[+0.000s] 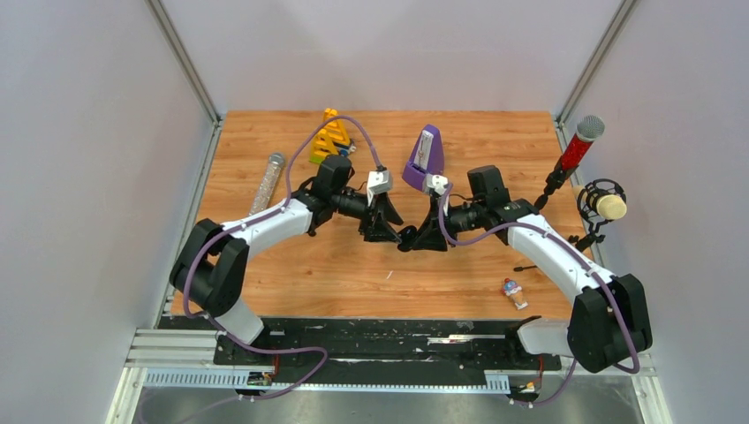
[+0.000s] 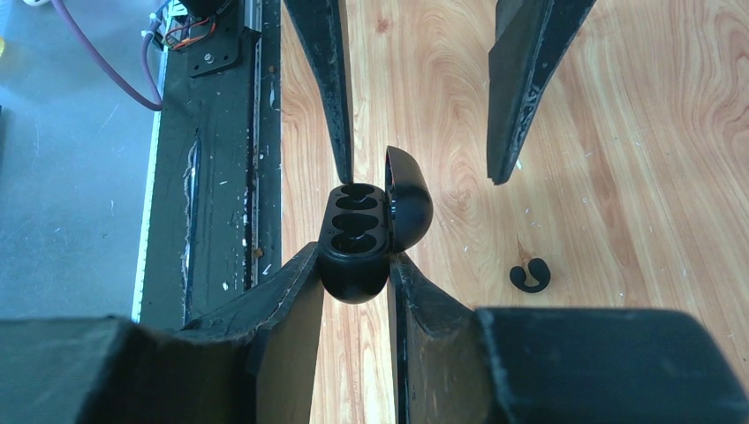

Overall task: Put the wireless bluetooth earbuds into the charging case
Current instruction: Pass from the right arm to the left

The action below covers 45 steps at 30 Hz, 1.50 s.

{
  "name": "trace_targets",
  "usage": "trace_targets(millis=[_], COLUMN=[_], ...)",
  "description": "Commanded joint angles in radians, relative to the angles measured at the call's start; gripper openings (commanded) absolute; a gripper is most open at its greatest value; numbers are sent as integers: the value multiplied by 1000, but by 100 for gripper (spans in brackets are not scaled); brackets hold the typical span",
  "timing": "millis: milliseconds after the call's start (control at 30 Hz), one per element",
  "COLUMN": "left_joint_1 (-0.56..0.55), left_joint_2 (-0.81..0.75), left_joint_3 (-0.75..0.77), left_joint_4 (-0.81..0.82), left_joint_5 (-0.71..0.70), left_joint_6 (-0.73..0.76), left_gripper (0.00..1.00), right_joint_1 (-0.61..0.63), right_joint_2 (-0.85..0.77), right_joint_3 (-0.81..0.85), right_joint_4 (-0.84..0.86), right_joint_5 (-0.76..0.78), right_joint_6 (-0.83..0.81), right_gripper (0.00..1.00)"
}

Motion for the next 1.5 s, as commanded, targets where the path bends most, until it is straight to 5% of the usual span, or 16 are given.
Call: trace_targets(millis=[0,533,767,1000,1267,1467], left_joint_1=[-17,-18,-20,-22,-27,-35], left_joint_2=[9,23,30,30,31,33], left_joint_3=[55,63,72,73,74,83], left_joint_4=[-37,-21,-35,-39,-56,-101], left_joint_5=[35,49,60,65,64,55], left_joint_6=[22,-7,-3,-2,18,53], left_gripper=[68,41,37,48,35,13], right_joint_1=[1,35,41,44,45,45], right_joint_2=[-29,-14,-8,1,-1,-1], right_joint_3=[11,7,7,8,10,11], right_joint_4=[11,6,3,2,2,3], right_joint_5=[-50,-13,-2,11,10,8], right_joint_6=[-22,-44,-50,-51,-51,-49], right_gripper=[0,0,0,0,0,0])
